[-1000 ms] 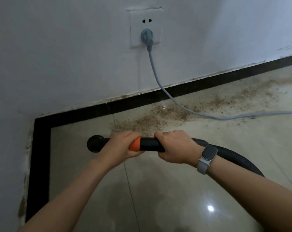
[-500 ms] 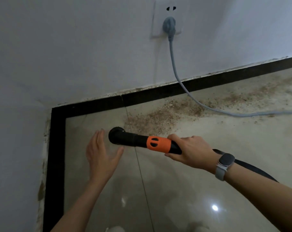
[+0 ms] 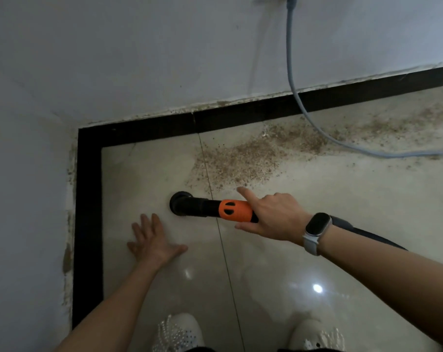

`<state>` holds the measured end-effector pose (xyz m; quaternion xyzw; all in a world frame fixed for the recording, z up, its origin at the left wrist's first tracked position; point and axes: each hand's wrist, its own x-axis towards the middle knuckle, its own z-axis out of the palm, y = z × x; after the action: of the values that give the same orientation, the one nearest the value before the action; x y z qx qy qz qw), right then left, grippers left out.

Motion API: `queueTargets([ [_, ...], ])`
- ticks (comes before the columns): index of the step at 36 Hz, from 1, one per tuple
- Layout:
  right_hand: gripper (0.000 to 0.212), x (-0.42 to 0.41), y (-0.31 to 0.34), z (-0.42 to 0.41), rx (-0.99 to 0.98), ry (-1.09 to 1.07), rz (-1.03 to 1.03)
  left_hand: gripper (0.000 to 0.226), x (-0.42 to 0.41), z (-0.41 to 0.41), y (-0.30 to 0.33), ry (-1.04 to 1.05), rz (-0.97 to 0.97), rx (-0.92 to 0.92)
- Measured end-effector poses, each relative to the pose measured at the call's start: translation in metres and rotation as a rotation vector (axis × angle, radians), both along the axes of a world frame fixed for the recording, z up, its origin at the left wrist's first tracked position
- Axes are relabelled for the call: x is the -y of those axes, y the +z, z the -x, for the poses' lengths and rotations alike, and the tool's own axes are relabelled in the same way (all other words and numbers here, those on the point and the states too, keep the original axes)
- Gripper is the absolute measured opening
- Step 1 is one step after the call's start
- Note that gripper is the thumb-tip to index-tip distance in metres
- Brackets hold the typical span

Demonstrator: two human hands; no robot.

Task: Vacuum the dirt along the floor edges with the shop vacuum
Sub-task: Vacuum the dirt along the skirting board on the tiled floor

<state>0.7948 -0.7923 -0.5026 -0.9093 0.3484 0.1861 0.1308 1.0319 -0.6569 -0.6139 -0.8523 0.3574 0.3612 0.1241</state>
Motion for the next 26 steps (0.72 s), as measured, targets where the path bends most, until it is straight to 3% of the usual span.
queueTargets([
  [4, 0.055, 0.001, 0.001, -0.02, 0.079, 0.155, 0.037, 0.128, 0.001, 0.0, -0.002, -0.007, -0.009, 0.011],
  [7, 0.04, 0.006, 0.001, -0.039, 0.102, 0.077, -0.037, 0.128, 0.0, -0.001, -0.004, -0.012, -0.016, 0.013],
  [16, 0.042, 0.026, -0.012, -0.075, 0.093, 0.066, -0.07, 0.13, 0.001, 0.0, -0.005, 0.006, 0.003, 0.011],
  [26, 0.04, 0.054, -0.015, -0.114, 0.171, -0.12, -0.017, 0.128, -0.003, 0.0, -0.003, 0.029, 0.04, 0.007],
])
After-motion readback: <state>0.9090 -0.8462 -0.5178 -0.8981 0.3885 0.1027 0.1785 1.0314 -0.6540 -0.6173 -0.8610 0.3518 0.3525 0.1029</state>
